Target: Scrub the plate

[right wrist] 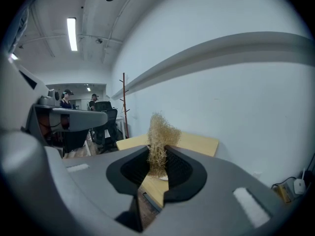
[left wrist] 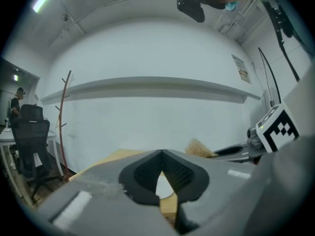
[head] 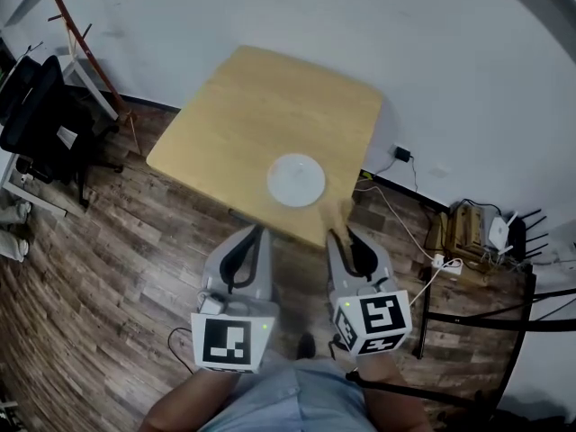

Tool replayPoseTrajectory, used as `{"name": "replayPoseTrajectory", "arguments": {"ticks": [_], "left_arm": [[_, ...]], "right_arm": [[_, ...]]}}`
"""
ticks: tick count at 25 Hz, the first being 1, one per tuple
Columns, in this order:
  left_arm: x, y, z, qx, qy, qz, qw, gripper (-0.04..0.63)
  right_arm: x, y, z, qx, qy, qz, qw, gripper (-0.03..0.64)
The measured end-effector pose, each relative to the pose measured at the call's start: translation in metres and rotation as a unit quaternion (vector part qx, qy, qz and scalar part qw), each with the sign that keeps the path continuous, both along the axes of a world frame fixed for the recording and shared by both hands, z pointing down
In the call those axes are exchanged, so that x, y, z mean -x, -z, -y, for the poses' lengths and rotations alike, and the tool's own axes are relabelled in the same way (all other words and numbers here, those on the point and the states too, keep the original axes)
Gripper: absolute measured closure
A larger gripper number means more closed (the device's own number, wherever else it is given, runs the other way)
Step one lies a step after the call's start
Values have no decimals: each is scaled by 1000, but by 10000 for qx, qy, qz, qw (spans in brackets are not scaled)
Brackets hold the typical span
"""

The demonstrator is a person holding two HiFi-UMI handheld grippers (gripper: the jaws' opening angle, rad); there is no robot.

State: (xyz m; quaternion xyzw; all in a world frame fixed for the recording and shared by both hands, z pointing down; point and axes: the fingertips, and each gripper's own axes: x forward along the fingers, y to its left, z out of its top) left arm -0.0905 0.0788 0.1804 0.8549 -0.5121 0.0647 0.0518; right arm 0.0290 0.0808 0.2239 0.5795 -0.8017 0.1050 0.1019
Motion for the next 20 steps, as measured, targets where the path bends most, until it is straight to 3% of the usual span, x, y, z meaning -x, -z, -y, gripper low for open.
{"name": "replayPoseTrajectory", "arguments": {"ticks": [10, 20], "left_arm": [[15, 19, 79, -121, -480, -218, 9985, 575], [5, -4, 115, 183, -645, -150, 9976, 575]], "right_arm": [[12, 30, 65, -211, -503, -116, 9984, 537], [-4, 19, 95, -39, -752, -188, 9970, 537]]}}
